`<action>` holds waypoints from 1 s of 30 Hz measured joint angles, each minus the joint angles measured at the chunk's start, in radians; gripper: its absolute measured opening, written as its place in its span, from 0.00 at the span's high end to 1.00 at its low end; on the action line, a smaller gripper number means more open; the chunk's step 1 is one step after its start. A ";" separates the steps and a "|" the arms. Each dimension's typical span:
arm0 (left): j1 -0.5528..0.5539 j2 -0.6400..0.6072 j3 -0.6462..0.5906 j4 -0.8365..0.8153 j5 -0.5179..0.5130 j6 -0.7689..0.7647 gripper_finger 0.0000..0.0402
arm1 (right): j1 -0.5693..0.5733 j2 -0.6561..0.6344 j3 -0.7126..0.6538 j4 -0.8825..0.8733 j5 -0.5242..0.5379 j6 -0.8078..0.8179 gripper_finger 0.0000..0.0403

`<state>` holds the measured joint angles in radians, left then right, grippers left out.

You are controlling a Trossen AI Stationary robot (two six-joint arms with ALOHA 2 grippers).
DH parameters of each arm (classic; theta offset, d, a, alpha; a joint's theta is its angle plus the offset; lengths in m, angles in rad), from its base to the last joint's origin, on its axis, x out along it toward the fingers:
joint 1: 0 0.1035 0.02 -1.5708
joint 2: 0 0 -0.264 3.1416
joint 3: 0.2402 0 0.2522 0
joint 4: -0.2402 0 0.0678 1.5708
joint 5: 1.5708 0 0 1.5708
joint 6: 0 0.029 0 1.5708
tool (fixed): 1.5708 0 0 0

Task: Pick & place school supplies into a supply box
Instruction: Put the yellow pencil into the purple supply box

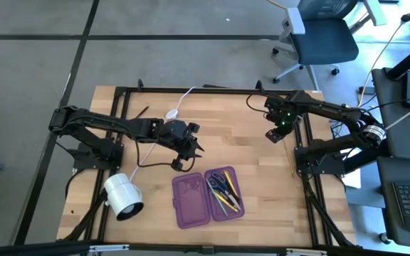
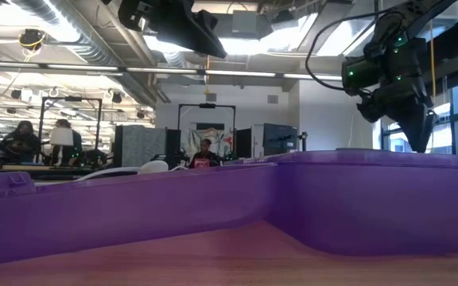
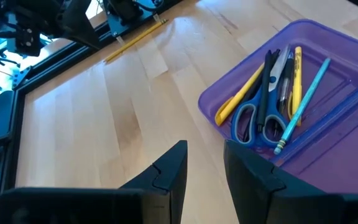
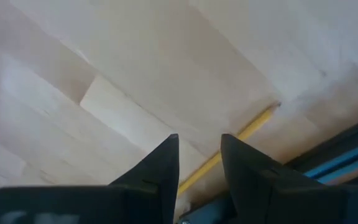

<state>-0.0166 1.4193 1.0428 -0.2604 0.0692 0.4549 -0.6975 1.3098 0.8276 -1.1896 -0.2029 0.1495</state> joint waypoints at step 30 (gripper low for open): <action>0.046 0.000 0.000 0.003 0.000 -0.027 0.76 | 0.000 0.000 -0.096 0.055 0.183 0.001 0.69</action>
<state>0.0291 1.4193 1.0428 -0.2573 0.0696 0.4282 -0.6975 1.3094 0.7319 -1.1343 -0.0194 0.1504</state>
